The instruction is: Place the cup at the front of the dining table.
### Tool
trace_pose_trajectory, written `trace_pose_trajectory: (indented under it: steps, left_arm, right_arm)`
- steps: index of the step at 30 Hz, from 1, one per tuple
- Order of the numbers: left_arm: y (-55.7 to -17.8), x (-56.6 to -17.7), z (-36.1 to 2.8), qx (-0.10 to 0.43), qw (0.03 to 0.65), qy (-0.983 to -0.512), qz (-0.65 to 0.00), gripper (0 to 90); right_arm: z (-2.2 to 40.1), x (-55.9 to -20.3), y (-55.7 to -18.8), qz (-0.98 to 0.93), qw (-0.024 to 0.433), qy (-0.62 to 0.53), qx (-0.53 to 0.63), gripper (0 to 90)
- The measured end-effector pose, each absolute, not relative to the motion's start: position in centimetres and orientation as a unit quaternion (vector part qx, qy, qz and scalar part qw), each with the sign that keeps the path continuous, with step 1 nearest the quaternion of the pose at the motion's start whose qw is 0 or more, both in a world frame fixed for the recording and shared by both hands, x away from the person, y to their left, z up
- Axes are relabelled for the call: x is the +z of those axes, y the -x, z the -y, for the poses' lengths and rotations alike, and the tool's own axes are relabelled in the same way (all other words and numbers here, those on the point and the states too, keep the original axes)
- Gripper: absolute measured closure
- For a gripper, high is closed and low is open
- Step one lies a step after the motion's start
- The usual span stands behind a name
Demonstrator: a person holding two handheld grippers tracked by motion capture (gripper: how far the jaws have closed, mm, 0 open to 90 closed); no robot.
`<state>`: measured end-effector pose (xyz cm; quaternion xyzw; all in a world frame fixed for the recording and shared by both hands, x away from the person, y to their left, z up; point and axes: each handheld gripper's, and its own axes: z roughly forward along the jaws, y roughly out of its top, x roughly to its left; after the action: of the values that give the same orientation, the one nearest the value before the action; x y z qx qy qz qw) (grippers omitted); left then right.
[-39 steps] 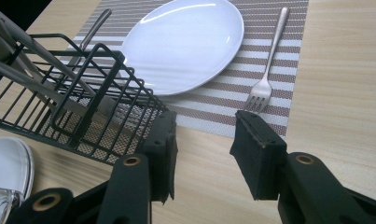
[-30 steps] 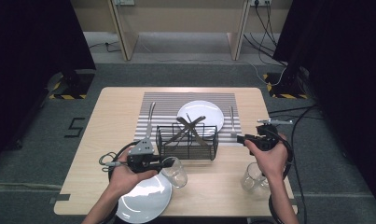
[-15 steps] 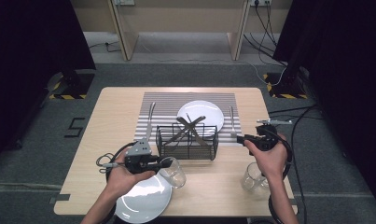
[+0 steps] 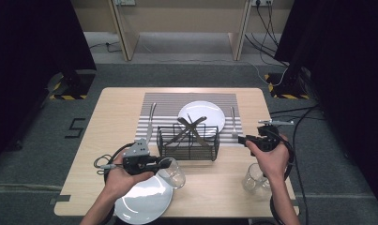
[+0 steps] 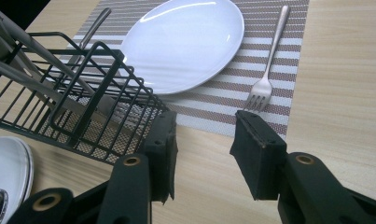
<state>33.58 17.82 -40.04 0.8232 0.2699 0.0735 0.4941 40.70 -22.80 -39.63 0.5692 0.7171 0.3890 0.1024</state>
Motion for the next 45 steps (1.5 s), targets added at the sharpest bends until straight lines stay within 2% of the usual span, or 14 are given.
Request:
trace_pose_trajectory:
  steps: [45]
  left_arm:
    - [-33.1,-39.9,-20.3,0.084,0.494,-0.816,-0.288,78.5]
  right_arm:
    - [22.9,-39.5,-40.7,-0.713,0.102,-0.573,0.390,58.8]
